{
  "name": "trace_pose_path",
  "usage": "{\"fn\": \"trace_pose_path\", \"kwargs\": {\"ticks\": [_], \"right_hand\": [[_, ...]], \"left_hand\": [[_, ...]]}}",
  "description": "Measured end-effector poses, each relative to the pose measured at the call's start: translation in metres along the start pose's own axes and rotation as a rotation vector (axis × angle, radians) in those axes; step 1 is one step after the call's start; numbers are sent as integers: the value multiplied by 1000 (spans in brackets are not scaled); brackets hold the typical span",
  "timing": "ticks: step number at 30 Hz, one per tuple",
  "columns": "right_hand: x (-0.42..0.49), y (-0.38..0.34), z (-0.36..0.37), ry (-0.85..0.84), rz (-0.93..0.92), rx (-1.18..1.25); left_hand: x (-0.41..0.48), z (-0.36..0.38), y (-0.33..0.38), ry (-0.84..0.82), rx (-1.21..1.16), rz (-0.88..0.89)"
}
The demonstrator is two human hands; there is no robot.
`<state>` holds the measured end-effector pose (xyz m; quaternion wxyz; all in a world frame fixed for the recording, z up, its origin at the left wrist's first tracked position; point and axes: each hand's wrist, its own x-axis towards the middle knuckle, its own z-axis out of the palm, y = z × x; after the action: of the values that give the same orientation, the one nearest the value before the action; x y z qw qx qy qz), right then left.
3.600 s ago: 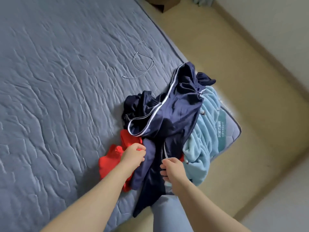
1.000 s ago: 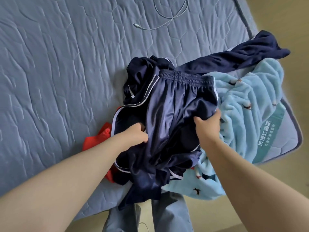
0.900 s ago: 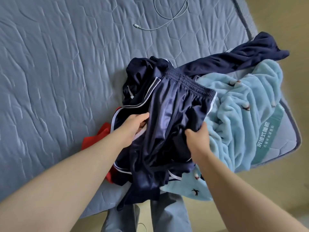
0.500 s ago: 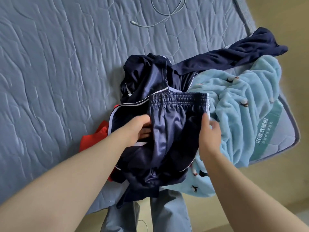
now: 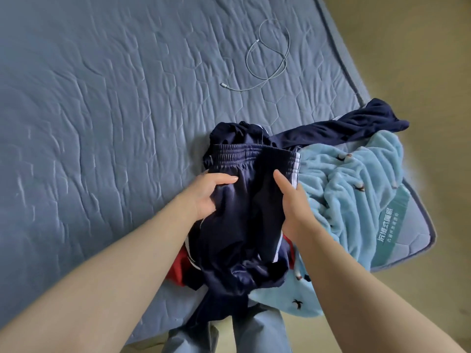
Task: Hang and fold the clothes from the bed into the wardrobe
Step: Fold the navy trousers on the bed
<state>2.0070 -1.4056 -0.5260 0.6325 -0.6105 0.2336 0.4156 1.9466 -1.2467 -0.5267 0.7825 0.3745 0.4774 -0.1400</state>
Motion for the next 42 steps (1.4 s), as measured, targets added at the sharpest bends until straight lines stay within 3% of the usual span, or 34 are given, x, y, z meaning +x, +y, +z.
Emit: {"fn": "trace_pose_path", "kwargs": {"ticks": [6,17,24,29,32,34,37,39,42], "right_hand": [[-75,-49,62,-80,-134,-58],[-257,-119,184,-317,-521,116],[-380,-186,225,-408,-843,135],[-450,-230,238,-496,-981,116],[-484,-256,241,-487,-1063,97],[-505,-272,243,-476,-1122,105],[-533,-290,247,-482,-1224,101],[-545,-299,249,-501,-1270,105],[-555,-310,246,-529,-1291,120]], "left_hand": [[-104,-5,56,-162,-71,252],[-307,-33,167,-404,-89,595],[-434,-35,234,-81,236,1083],[-517,-38,273,-106,182,1239],[-562,-37,291,-64,309,1348],[-590,-39,302,133,437,1439],[-632,-43,317,632,634,1578],[-653,-46,321,603,577,1637],[-674,-55,321,341,435,1559]]}}
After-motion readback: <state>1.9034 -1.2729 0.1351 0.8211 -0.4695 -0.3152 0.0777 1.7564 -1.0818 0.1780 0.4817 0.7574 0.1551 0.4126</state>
